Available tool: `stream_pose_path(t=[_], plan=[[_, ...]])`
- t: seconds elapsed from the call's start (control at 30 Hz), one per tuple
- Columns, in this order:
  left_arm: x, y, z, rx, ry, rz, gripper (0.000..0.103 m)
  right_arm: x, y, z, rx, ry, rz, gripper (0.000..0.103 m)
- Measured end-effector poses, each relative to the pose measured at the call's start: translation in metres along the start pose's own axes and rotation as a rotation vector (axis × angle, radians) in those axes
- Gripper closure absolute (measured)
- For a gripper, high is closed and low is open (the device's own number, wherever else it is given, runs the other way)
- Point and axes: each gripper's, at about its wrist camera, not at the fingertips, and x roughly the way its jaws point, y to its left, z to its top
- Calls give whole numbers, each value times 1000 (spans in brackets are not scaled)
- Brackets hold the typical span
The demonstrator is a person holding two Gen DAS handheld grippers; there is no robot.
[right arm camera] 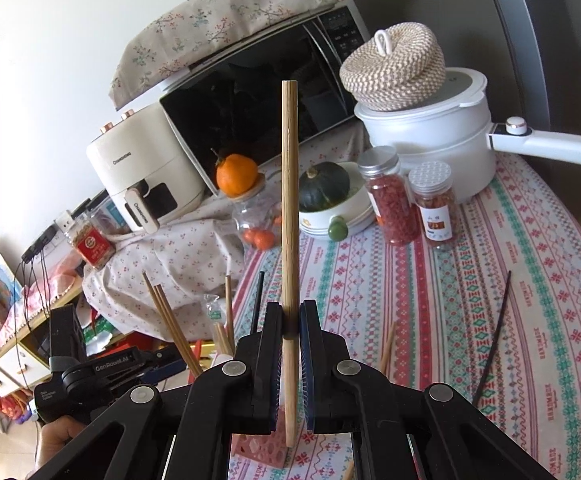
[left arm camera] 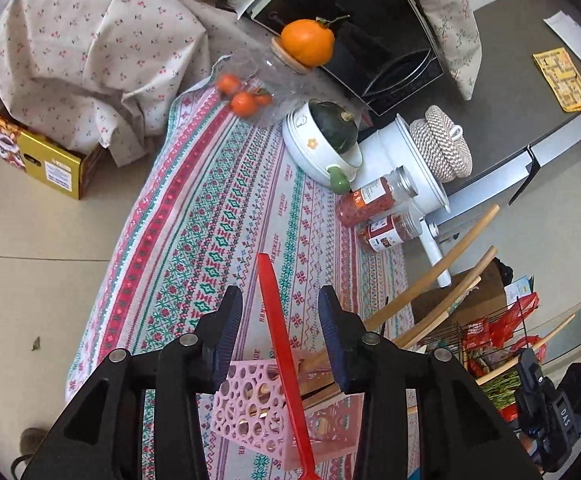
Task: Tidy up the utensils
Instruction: 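Lower the red spoon into the pink basket and open the left tool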
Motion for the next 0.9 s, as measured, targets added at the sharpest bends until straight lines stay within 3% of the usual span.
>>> stream_pose_path(t=[0.1,0.17,0.23,0.33,0.5,0.73,0.9], plan=[[9,4,2,-25,20,-29,73,0,-1,0,0,3,-3,97],[14,7,2,-34,35,-37,94,1,-2,0,2,6,-5,97],[14,9,1,-46,33,-42,100,1,-4,-1,8,9,-4,97],[-3,6,1,-32,-23,-29,102,0,-5,0,15,9,-2,97],[-50,-14,1,29,-186,-22,102,-2,-1,1,13,-3,6,97],[-108,-75,-28,295,-593,78,102,-1,9,0,-1,-9,18,97],[-106,-107,-48,424,-706,82,102,-2,7,0,1,-14,17,97]])
